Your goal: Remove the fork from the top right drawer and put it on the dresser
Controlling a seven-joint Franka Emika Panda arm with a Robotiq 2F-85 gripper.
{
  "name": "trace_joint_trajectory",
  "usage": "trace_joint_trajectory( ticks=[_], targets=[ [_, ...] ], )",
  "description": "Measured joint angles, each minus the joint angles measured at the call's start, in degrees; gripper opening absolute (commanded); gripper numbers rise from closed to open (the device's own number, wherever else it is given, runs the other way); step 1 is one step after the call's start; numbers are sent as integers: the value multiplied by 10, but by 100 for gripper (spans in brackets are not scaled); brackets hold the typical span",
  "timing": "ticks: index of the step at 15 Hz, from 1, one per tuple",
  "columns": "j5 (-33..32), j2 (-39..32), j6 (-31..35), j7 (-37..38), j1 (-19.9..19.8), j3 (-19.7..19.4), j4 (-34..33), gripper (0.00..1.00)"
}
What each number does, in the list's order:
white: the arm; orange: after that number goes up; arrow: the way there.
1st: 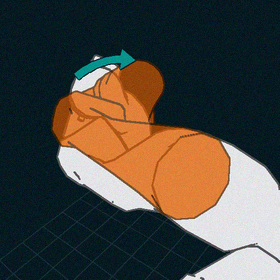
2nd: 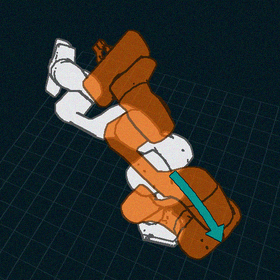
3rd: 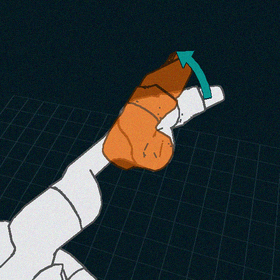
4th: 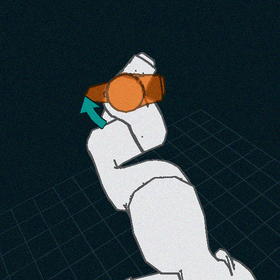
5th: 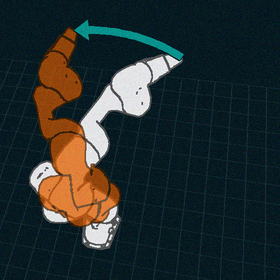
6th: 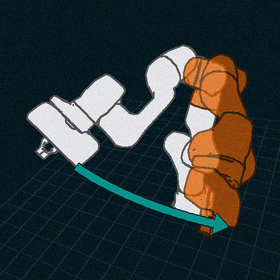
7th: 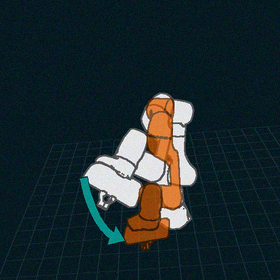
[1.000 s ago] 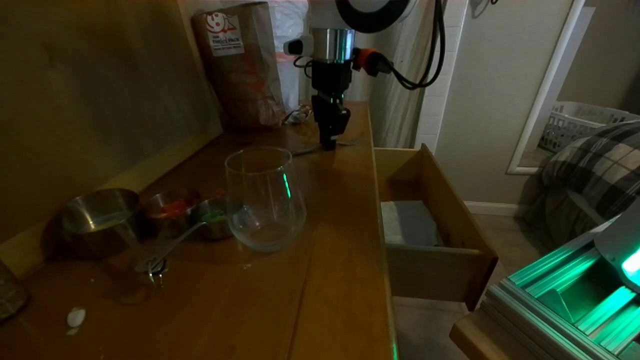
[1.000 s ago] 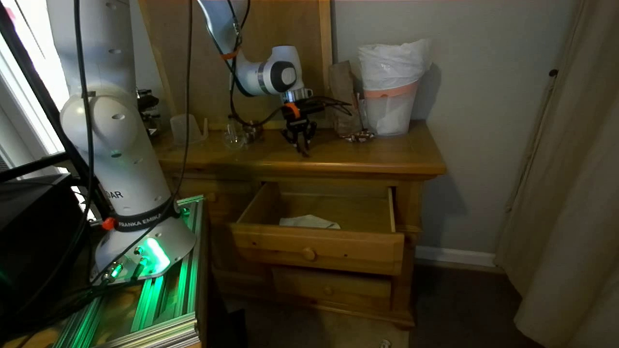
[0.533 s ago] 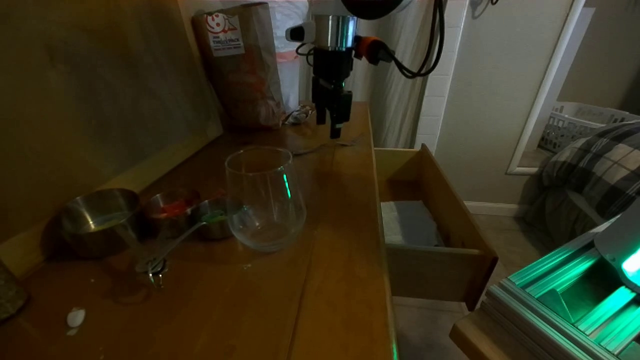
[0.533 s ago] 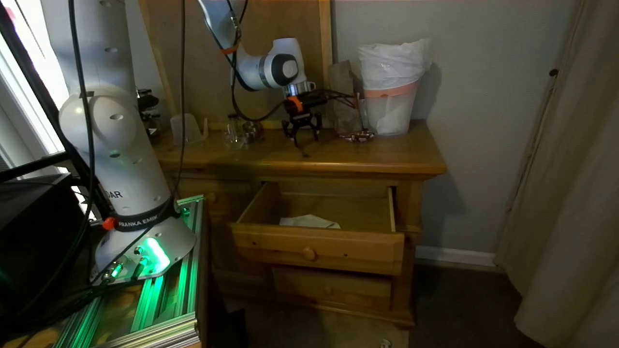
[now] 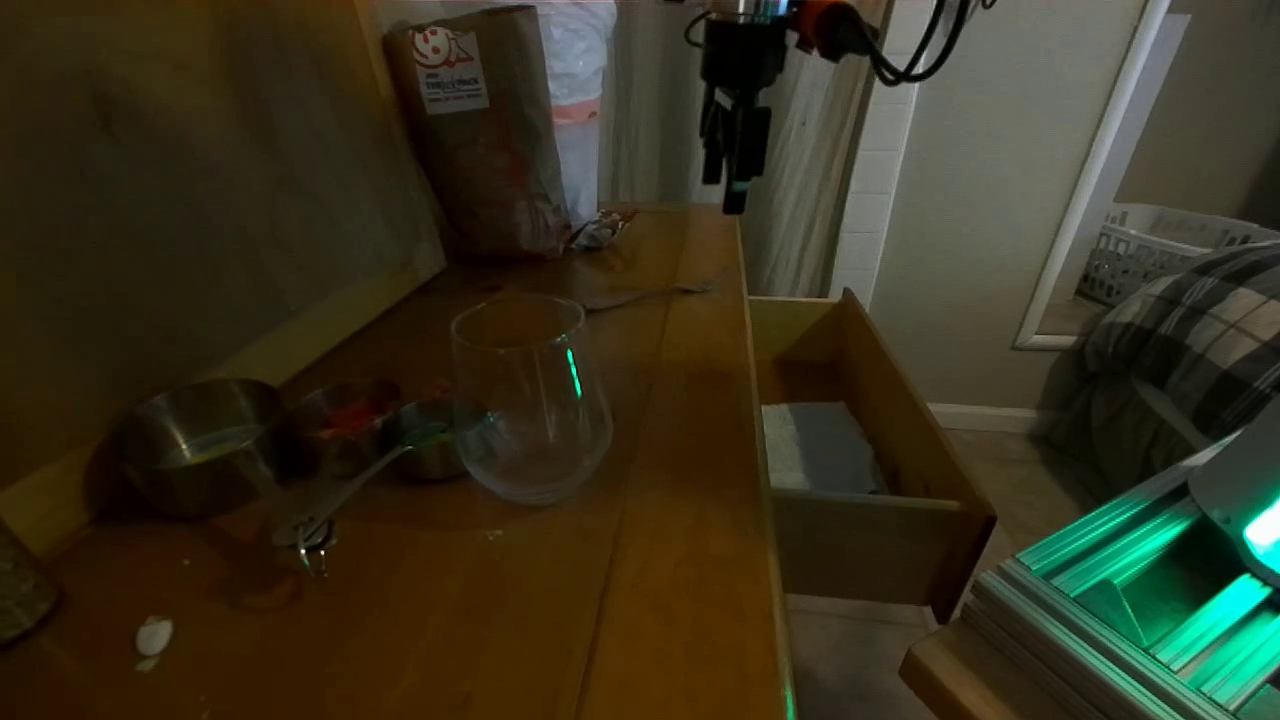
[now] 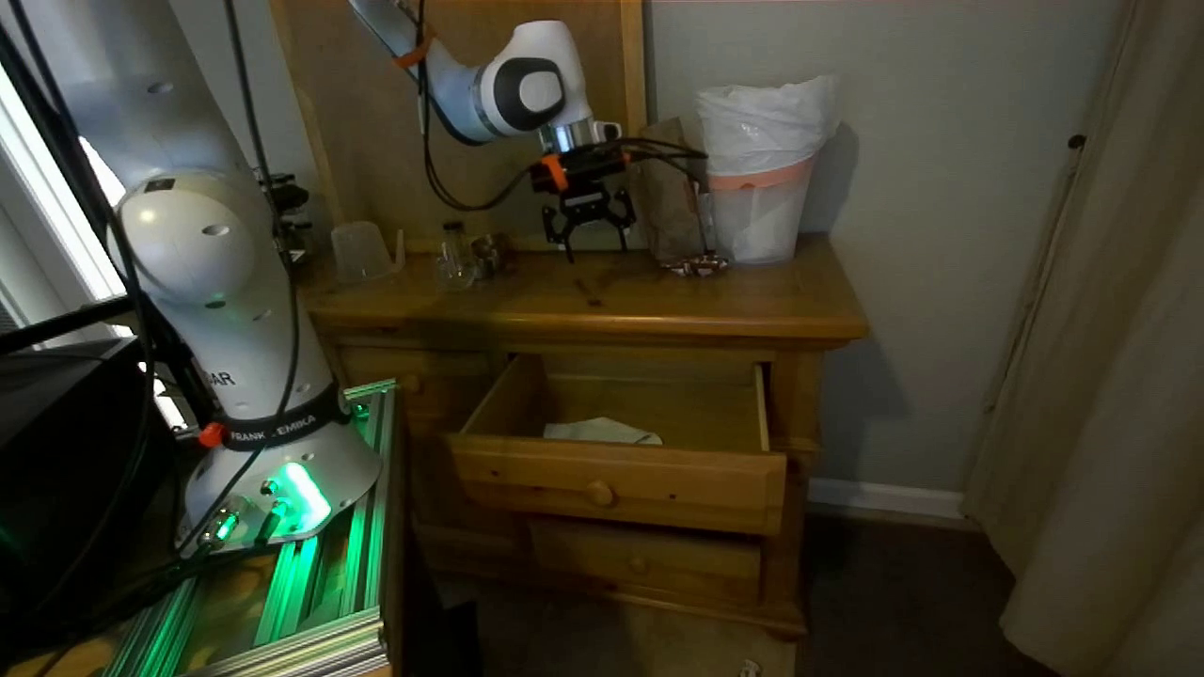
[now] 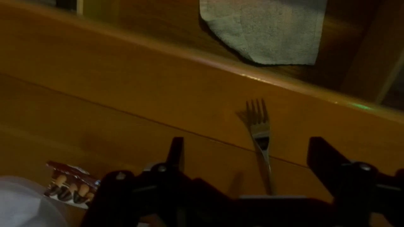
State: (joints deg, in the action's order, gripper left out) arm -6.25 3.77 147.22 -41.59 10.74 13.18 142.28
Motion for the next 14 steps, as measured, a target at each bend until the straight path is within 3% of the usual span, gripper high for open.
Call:
trace_joint_trajectory(
  ticks=[6,9,14],
  targets=[
    [142,160,-15,15,14,-67,126,100],
    [151,235,-28,57,15,-103,169,100],
    [151,276,-44,61,16,-139,162,100]
  ],
)
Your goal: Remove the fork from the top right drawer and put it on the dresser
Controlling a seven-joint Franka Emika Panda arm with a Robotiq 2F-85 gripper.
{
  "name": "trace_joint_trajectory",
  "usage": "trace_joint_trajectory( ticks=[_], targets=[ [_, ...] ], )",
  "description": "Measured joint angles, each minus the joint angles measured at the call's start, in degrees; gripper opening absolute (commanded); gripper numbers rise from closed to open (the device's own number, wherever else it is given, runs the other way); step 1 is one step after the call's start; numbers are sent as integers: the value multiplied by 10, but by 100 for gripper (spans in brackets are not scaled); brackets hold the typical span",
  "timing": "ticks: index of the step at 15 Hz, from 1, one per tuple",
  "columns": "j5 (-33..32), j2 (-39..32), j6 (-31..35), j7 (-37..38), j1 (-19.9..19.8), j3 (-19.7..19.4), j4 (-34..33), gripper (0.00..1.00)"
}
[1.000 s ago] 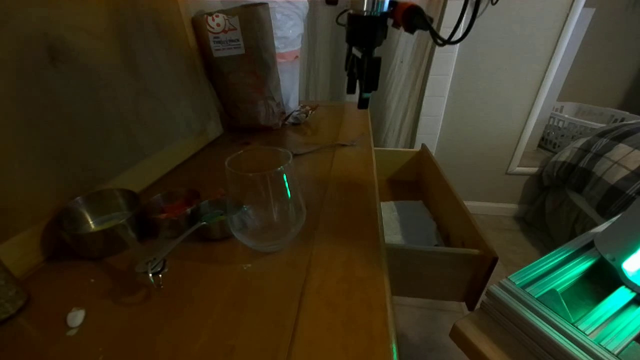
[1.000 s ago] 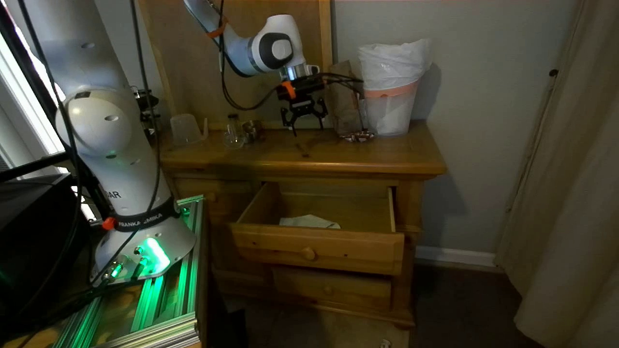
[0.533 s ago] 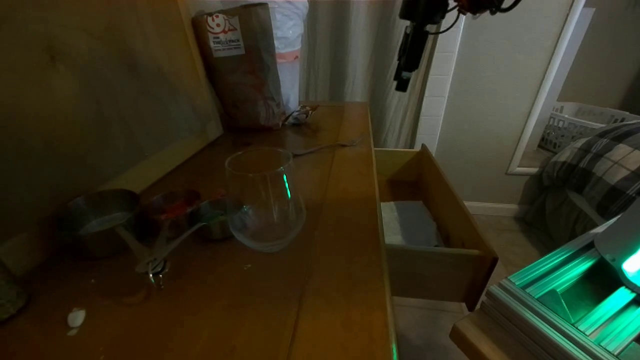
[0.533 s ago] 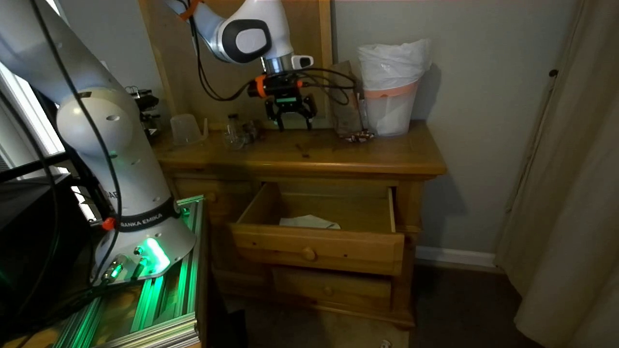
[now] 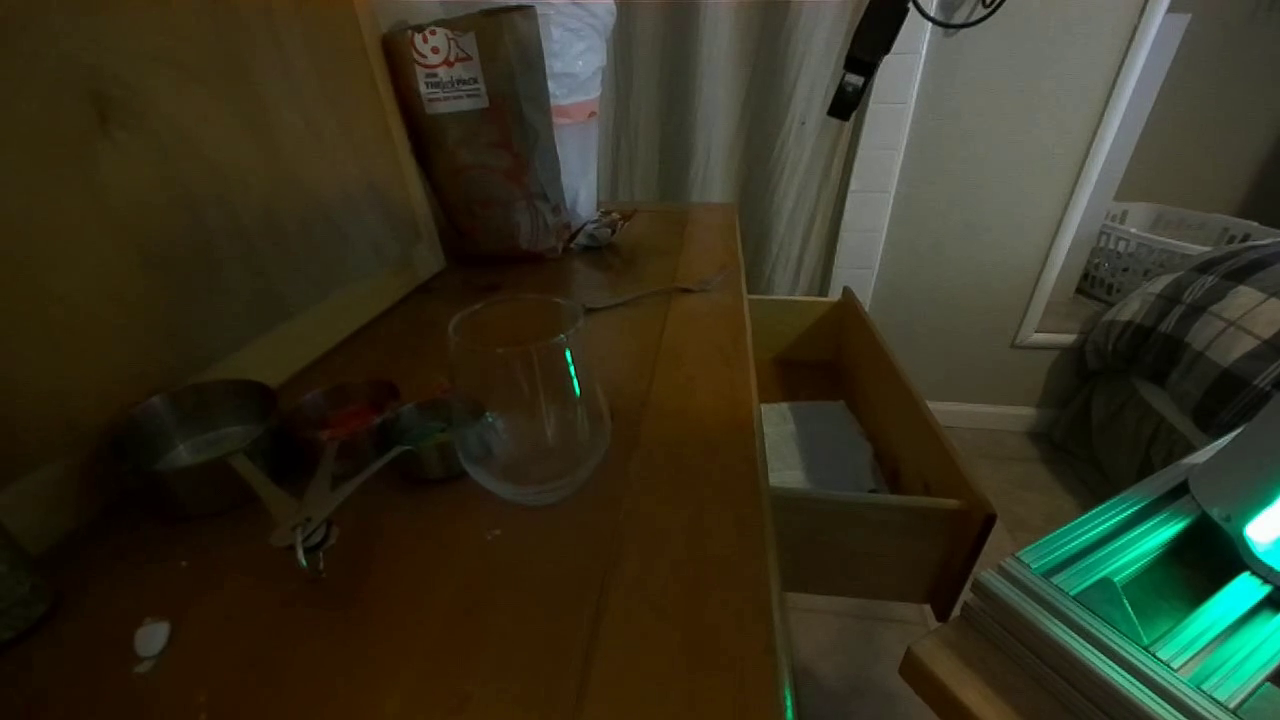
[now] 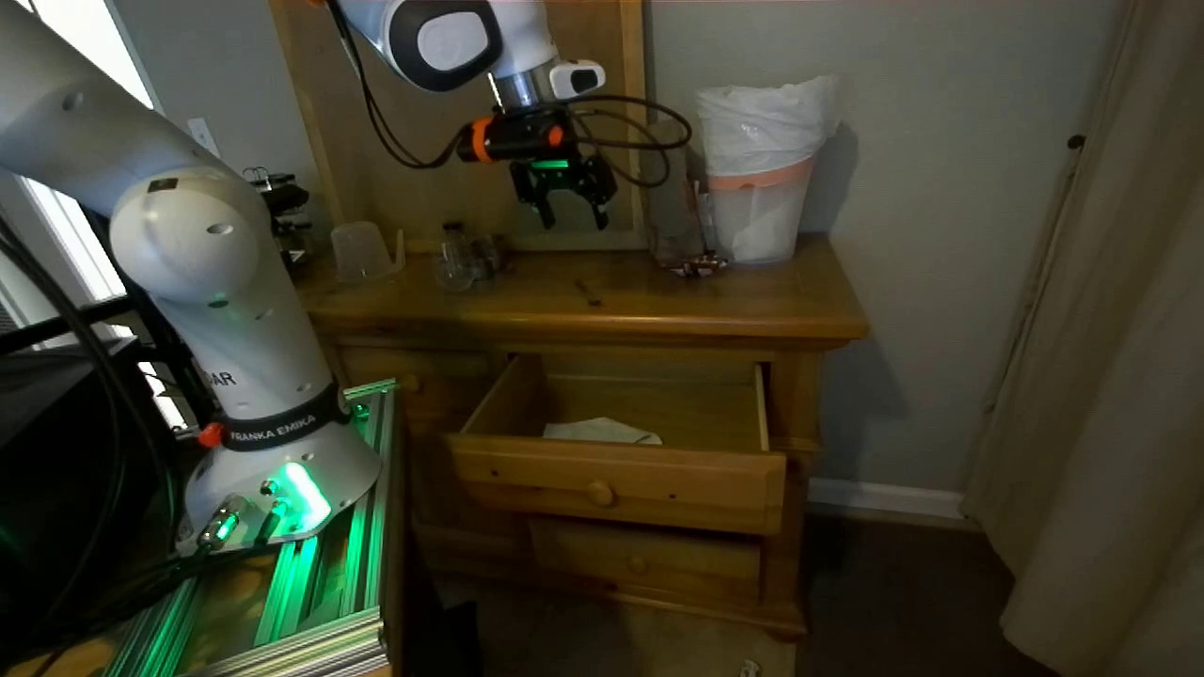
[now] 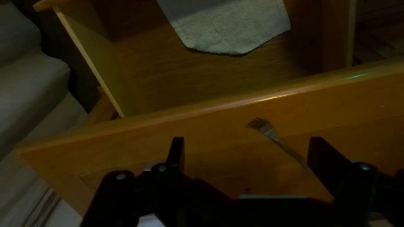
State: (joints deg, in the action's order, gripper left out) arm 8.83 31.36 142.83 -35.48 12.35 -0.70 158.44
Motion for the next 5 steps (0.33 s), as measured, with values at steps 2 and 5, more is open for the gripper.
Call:
trace_joint_trajectory(
  ticks=[2,5],
  targets=[
    [0,0,0,1,1,0,0,100],
    [0,0,-1,1,2,0,0,100]
  ],
)
